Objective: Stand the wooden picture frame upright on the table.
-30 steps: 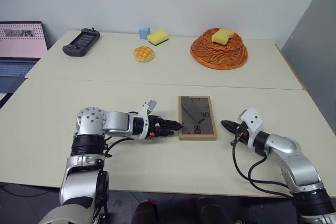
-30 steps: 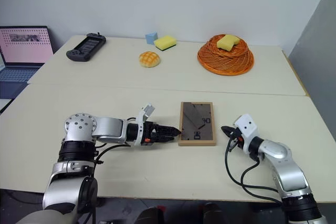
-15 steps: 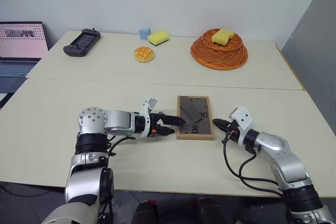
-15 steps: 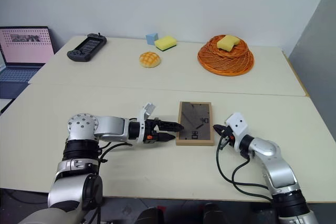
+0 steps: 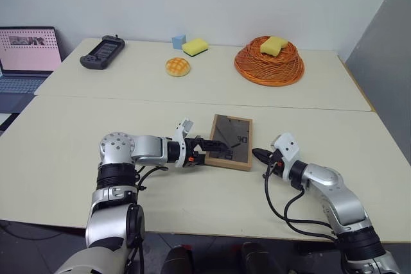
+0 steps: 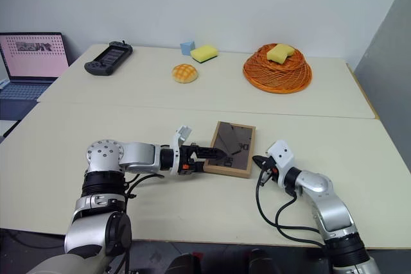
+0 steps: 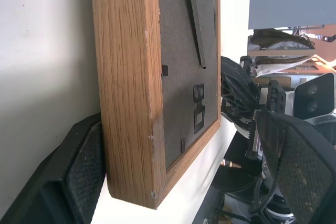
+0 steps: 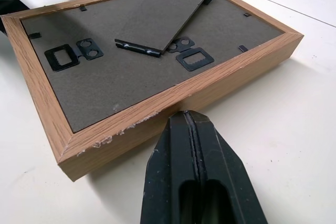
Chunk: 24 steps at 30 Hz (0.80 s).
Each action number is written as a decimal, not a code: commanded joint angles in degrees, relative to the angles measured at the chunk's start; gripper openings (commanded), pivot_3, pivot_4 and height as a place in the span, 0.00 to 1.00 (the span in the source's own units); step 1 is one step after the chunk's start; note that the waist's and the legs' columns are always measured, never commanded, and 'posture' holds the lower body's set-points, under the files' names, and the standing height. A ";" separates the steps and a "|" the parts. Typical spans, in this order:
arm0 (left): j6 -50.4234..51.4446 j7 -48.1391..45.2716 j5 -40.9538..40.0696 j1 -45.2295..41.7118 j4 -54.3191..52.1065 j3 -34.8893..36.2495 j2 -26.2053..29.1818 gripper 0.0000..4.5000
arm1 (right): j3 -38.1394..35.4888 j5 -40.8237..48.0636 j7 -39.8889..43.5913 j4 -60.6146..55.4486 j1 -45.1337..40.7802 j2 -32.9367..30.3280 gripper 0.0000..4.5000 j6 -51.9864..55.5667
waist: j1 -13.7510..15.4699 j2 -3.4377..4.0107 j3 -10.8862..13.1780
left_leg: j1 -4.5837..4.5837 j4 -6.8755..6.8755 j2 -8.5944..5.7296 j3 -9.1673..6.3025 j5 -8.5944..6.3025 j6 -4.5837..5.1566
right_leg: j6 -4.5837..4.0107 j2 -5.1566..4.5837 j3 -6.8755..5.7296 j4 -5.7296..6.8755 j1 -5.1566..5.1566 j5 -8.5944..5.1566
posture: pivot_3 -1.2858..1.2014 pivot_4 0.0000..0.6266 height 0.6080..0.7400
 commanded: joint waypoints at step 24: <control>0.17 -1.00 0.43 -0.59 0.29 1.30 -0.73 0.34 | -0.96 0.55 -0.15 -2.01 -0.30 -0.40 0.00 -0.47 | -0.05 0.00 0.01 | 0.02 -0.03 -0.03 -0.12 0.00 0.00 | -0.03 -0.01 -0.08 -0.04 0.07 -0.02 | 0.52 0.24 1.00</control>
